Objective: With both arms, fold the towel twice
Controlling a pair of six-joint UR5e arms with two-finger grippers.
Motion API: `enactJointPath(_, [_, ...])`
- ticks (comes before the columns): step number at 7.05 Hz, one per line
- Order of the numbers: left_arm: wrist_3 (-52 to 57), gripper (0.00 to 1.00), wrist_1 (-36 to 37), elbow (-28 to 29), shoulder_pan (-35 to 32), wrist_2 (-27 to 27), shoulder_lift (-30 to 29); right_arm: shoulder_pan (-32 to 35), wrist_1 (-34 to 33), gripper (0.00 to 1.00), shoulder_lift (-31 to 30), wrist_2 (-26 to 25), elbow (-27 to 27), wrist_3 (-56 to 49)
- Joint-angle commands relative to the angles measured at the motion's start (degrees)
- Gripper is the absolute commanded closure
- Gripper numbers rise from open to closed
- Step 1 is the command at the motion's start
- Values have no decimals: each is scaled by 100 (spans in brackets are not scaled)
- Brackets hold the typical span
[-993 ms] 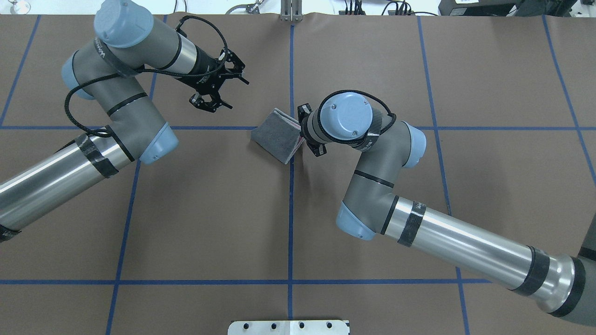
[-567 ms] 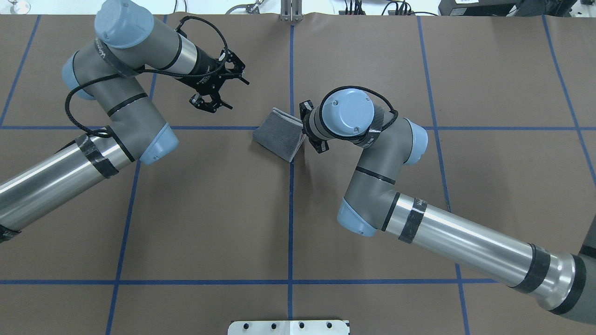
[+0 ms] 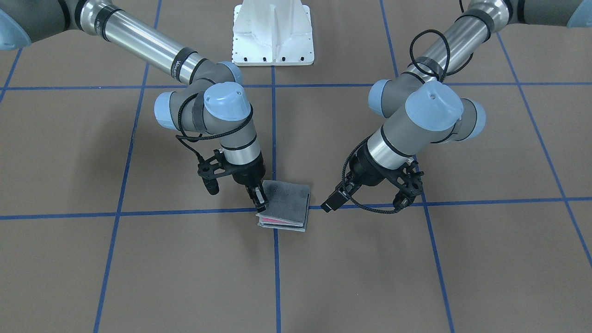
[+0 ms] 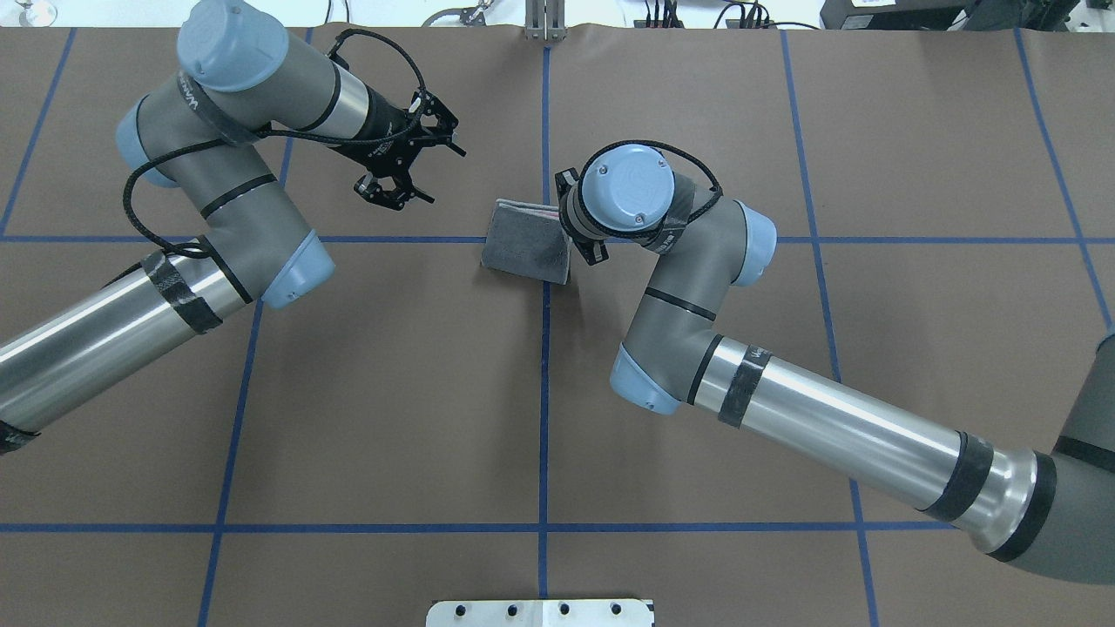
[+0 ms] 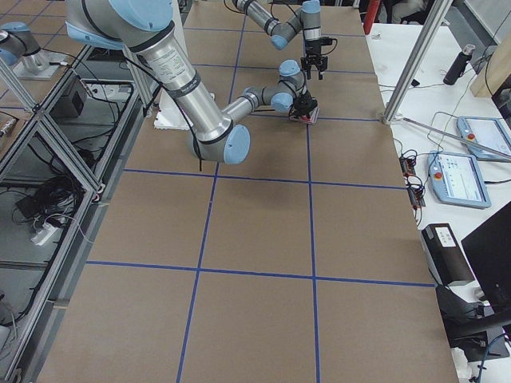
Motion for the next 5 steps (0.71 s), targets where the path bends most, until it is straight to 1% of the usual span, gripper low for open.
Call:
enactJointPath(1, [-18,24,0,-8,0,13,-9,31,42,100,82,-71,-192,-169])
enactJointPath(2, [-19,24,0,-8,0,13,0,75,42,57,82,-71,-193,-257])
enactJointPath(3, [-19,24,0,-8,0,13,0,127,42,1,152,-71,-193,-449])
enactJointPath(5, [-27,24,0,9,44,135,-9,251,42,0,179,-1,-184,-460])
